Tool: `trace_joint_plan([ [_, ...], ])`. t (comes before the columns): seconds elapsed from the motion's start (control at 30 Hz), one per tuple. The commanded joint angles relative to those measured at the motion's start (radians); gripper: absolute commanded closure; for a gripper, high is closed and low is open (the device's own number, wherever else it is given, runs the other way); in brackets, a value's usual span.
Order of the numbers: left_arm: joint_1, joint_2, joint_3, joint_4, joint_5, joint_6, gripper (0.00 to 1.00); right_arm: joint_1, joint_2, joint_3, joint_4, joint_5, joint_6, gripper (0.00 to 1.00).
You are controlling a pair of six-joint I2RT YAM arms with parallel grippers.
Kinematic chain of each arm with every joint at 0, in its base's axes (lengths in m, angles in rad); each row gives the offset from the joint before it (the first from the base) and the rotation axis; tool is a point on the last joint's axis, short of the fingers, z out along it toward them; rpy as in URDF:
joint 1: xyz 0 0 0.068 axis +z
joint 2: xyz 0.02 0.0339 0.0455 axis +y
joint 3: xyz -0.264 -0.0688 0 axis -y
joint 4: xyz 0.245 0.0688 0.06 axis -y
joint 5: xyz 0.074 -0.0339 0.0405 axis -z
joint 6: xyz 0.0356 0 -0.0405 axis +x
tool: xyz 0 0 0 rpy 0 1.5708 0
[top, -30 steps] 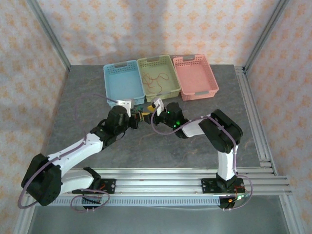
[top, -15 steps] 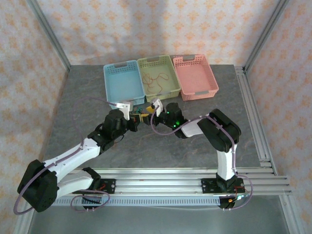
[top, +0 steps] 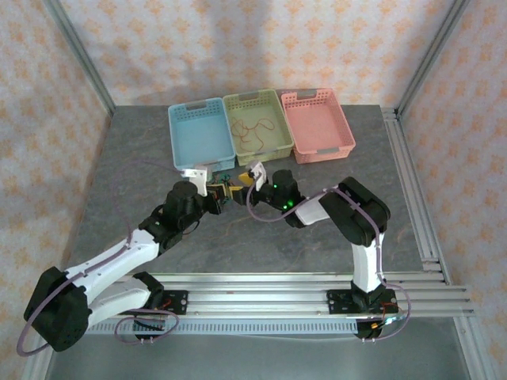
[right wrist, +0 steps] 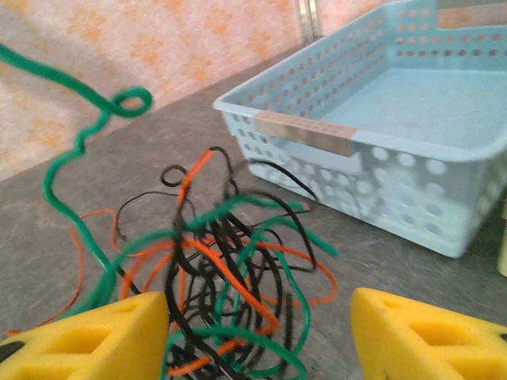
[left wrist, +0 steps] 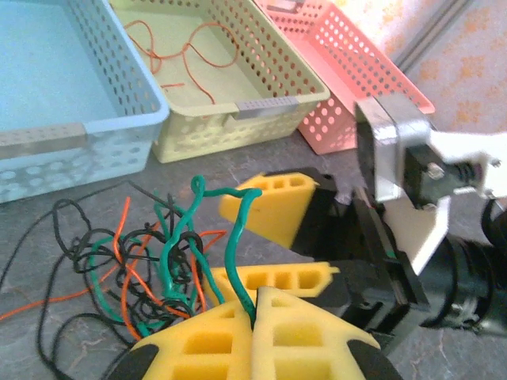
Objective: Untangle the cables
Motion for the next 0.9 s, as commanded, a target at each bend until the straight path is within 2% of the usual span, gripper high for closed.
trace_joint_plan([
  [0.0,-0.009,-0.025,-0.014,0.024,-0.073,-0.006,1.0,0.003,-0.041,-0.056,0.2,0.108,0.032,0.36],
  [0.17,-0.01,-0.026,-0.014,0.022,-0.083,-0.01,1.0,0.003,-0.036,-0.064,0.246,0.111,0.079,0.36],
  [0.27,-0.009,-0.023,-0.013,0.021,-0.084,-0.011,1.0,0.007,-0.023,-0.048,0.246,0.047,0.088,0.36],
  [0.57,-0.01,-0.02,-0.01,0.016,-0.089,-0.012,1.0,0.034,0.0,-0.019,0.246,-0.037,0.108,0.37],
  [0.8,-0.009,-0.019,-0.007,0.015,-0.09,-0.014,1.0,0.074,0.016,0.061,0.035,-0.08,0.039,0.37],
  [0.87,-0.008,-0.018,-0.007,0.014,-0.09,-0.014,1.0,0.085,0.014,0.08,-0.033,-0.057,0.003,0.36],
])
